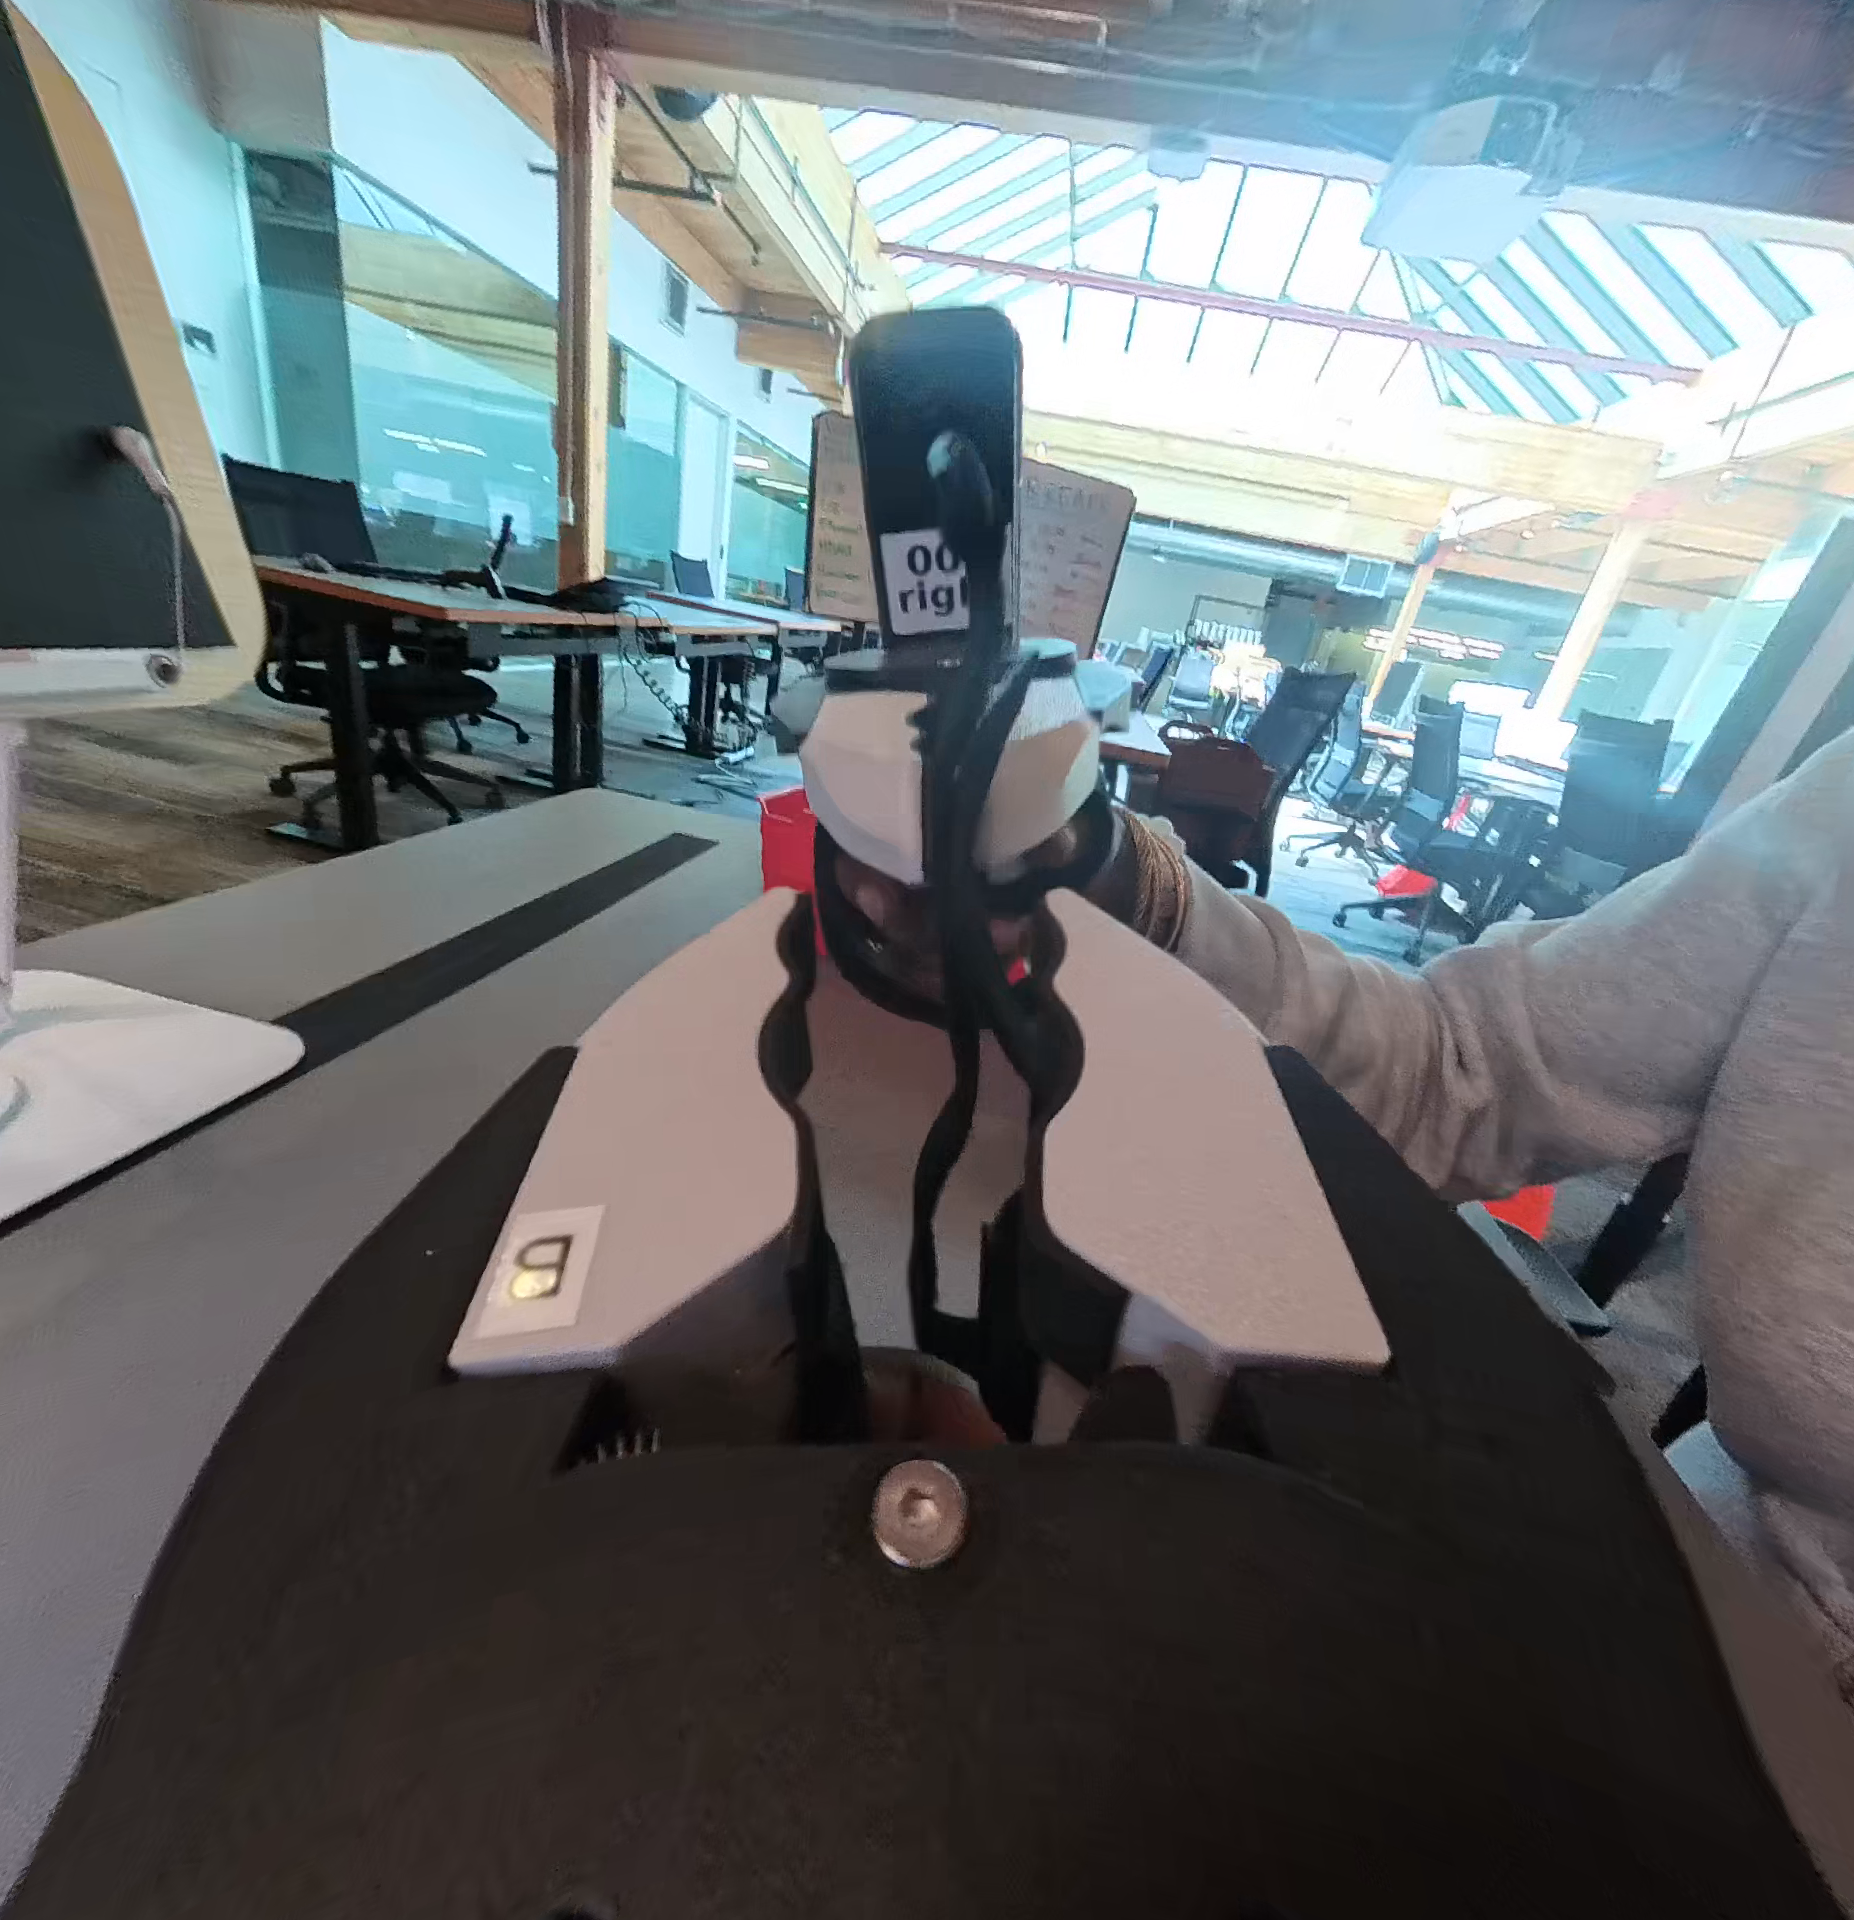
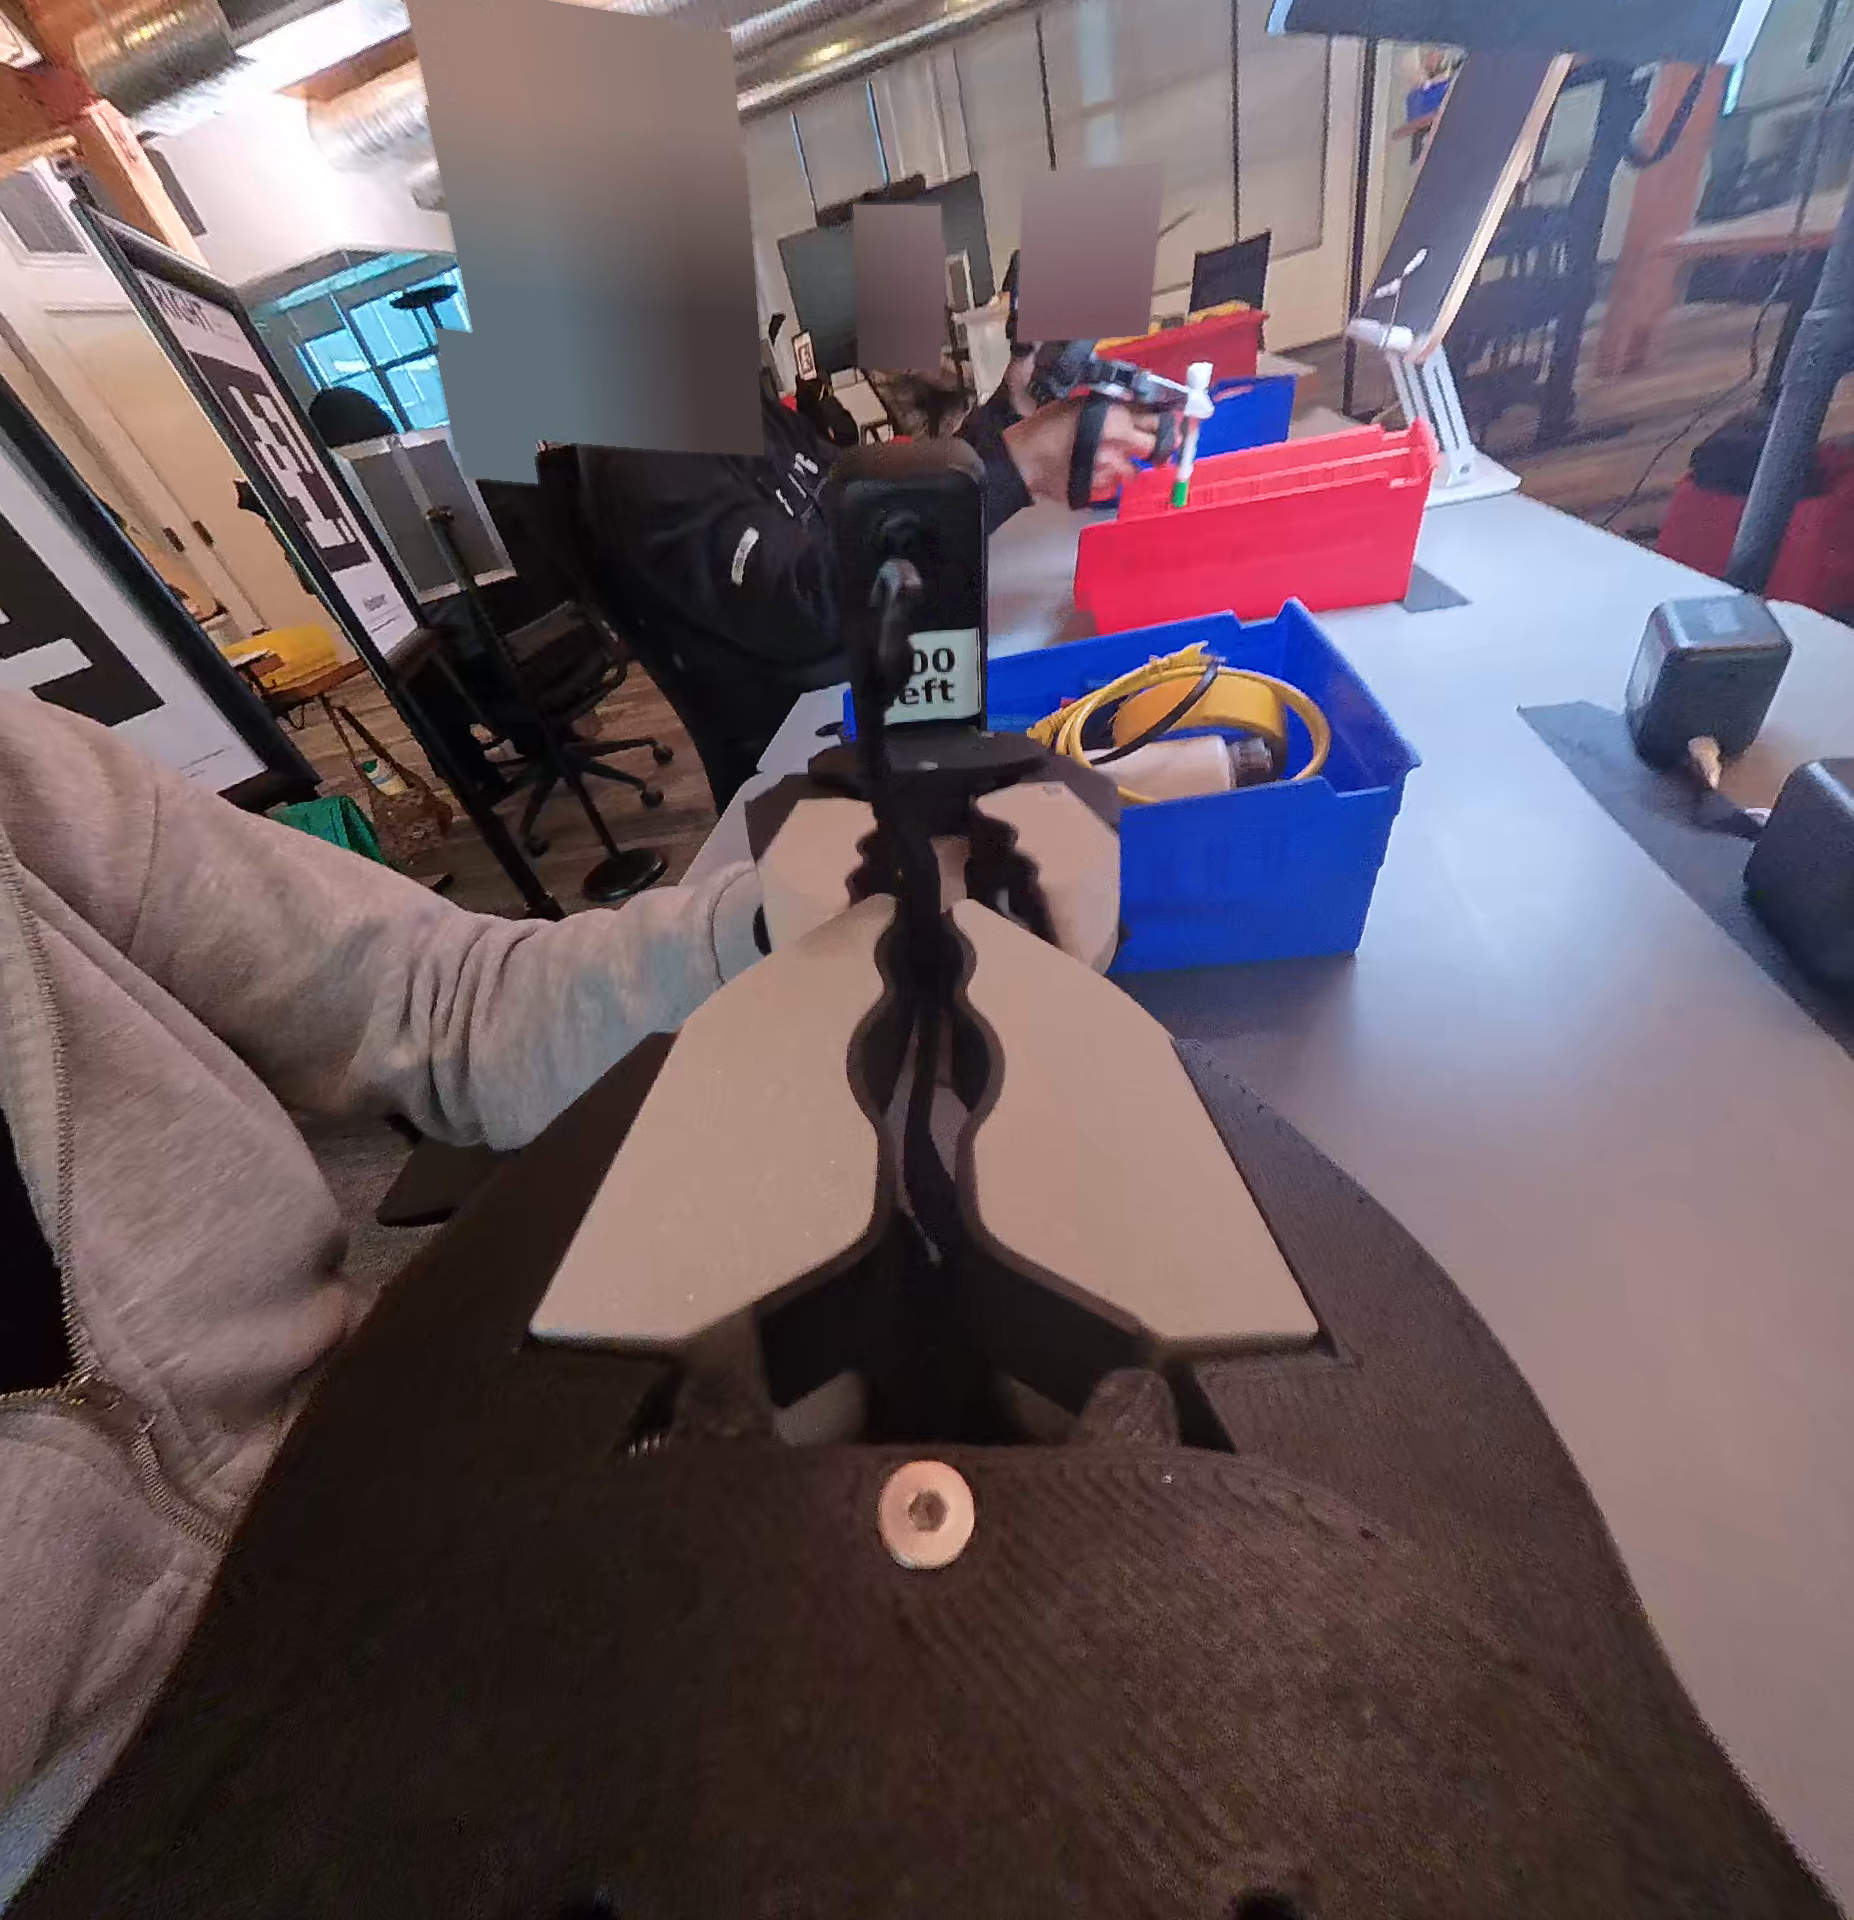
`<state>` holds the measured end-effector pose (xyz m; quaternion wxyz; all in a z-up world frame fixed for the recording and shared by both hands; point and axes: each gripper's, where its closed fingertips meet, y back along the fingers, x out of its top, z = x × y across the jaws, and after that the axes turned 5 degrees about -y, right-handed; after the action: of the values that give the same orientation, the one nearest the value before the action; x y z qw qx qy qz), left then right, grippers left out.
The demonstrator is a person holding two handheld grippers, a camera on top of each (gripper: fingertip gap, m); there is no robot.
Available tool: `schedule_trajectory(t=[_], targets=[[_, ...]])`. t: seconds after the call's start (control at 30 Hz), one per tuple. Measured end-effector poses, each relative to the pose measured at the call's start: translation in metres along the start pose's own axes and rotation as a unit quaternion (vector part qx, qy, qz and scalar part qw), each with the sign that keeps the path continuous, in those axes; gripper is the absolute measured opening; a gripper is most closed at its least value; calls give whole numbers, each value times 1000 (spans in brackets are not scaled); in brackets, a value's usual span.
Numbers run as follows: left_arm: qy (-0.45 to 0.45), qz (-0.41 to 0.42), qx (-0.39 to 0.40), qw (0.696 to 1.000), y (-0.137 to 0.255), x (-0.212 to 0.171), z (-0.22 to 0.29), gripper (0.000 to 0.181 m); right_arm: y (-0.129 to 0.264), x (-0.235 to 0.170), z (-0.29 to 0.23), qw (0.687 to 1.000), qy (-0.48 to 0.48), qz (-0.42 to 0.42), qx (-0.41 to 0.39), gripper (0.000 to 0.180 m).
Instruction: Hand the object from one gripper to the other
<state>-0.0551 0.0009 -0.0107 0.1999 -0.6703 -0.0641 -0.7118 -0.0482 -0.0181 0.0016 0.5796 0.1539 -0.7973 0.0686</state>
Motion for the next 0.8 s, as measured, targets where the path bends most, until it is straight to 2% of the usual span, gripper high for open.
schedule_trajectory(t=[0.17,0.23,0.3,0.4,0.5,0.57,0.7,0.8], targets=[[1,43,-4,999,7,17,2,38,-6,-19,-1,998,-6,-57,9,5],[-7,38,-10,999,6,16,4,26,-10,-26,-3,997,-7,-75,15,5],[-19,36,-21,999,5,15,8,4,-13,-29,-2,997,-10,-81,15,5],[-41,33,-6,999,5,15,6,3,-12,-28,1,997,-24,-76,9,7],[-65,67,28,995,11,26,-2,5,-7,-26,9,996,-53,-74,-13,34],[-98,87,71,989,19,34,-12,3,-1,-19,14,995,-70,-59,-30,38],[-210,119,188,952,39,53,-29,3,6,0,19,984,-173,10,-30,42],[-300,99,213,925,40,55,-25,3,-1,8,9,953,-293,60,56,45]])
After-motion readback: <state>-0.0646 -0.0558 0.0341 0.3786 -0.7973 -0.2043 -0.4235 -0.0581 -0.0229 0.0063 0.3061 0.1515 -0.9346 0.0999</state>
